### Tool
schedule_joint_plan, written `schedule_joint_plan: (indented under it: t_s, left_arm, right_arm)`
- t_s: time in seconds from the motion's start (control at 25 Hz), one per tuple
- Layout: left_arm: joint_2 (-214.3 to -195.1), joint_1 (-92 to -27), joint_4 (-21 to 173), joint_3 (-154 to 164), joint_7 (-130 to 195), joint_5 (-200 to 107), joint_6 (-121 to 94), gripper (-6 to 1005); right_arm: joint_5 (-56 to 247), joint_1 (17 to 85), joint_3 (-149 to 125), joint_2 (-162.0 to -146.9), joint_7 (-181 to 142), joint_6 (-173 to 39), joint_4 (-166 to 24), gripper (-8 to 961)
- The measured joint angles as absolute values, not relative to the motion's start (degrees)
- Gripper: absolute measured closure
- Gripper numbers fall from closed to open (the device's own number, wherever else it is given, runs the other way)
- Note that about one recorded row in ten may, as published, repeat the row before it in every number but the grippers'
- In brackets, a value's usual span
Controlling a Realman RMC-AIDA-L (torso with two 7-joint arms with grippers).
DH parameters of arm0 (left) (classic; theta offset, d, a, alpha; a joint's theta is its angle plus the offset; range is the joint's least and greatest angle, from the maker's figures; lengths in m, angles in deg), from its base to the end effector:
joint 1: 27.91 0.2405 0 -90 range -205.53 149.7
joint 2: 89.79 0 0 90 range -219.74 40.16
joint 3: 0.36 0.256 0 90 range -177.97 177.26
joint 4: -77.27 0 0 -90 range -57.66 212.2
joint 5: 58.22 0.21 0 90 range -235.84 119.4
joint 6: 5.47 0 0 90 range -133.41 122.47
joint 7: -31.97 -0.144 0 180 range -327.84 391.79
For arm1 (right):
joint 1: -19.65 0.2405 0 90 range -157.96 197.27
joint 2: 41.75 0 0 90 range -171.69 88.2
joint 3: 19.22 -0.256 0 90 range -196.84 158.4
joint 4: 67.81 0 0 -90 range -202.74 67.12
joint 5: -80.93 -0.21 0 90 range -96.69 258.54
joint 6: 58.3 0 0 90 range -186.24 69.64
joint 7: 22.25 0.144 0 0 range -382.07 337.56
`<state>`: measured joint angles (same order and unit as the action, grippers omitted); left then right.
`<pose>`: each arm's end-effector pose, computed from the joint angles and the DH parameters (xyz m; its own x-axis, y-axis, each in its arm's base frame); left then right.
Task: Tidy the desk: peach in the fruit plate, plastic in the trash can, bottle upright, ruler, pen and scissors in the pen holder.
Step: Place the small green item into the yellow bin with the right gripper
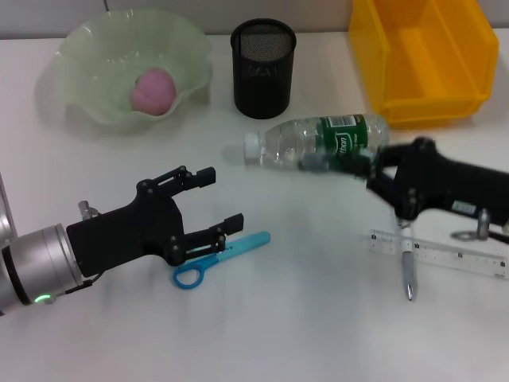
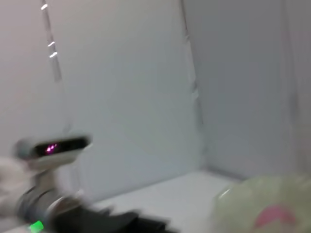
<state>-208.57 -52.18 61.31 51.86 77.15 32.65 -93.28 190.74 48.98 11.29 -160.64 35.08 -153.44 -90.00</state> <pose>-0.2812 0.2730 -0.0518 0.7467 0.1116 0.6557 0.3505 -0.9038 -0.2453 0.2663 0.3001 -0.0180 0.7032 -0.1595 -0.6929 -0.3792 -0.9084 -0.1758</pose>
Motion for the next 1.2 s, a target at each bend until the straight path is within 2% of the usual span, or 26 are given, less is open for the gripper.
schedule_joint_plan:
  t_s: [0.36, 0.64, 1.2]
  left_arm:
    - [-208.53, -52.6, 61.5, 51.8, 77.4, 31.7, -93.3, 192]
    - [-208.59, -53.0, 61.6, 51.8, 77.8, 31.3, -93.3, 192]
    - [-208.57, -54.3, 62.7, 51.8, 77.9, 31.3, -92.5, 192]
  right_arm:
    - [162.5, 47.8, 11.3, -161.08, 19.3, -142.3, -79.1, 949]
    - [145.2, 50.7, 11.3, -161.30, 9.8, -130.9, -74.9, 949]
    - [141.8, 53.6, 11.4, -161.31, 5.7, -126.5, -73.5, 948]
